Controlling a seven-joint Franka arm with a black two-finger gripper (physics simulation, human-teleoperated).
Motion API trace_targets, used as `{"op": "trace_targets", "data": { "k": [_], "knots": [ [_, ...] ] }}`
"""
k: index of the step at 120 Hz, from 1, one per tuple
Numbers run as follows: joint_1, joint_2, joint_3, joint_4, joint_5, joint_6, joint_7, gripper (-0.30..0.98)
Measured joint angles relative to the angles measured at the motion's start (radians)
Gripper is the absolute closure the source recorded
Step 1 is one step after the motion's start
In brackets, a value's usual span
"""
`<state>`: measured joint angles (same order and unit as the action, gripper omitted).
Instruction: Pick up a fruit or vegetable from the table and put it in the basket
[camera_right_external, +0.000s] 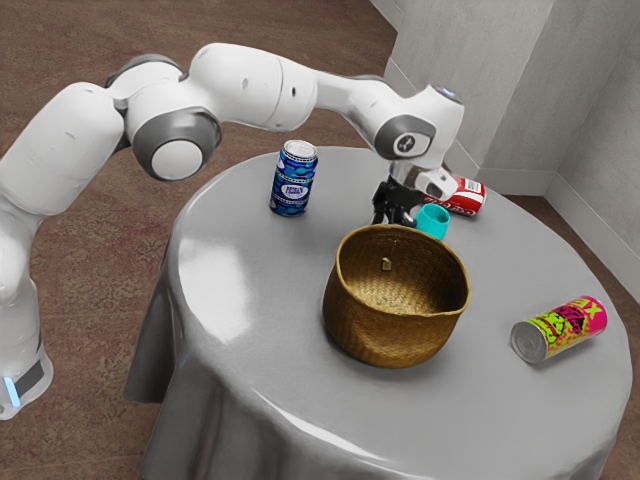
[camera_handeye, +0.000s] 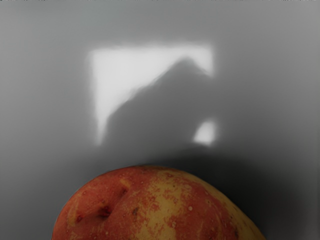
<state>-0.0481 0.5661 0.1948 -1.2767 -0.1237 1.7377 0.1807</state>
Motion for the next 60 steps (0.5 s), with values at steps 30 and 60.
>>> {"op": "trace_targets", "data": {
  "k": [30, 60],
  "knots": [
    [-0.003, 0.007, 0.0, -0.001, -0.001, 0.006, 0.0, 0.0],
    [-0.01, 0.018, 0.0, -0.001, -0.002, 0.008, -0.001, 0.0]
  ]
}}
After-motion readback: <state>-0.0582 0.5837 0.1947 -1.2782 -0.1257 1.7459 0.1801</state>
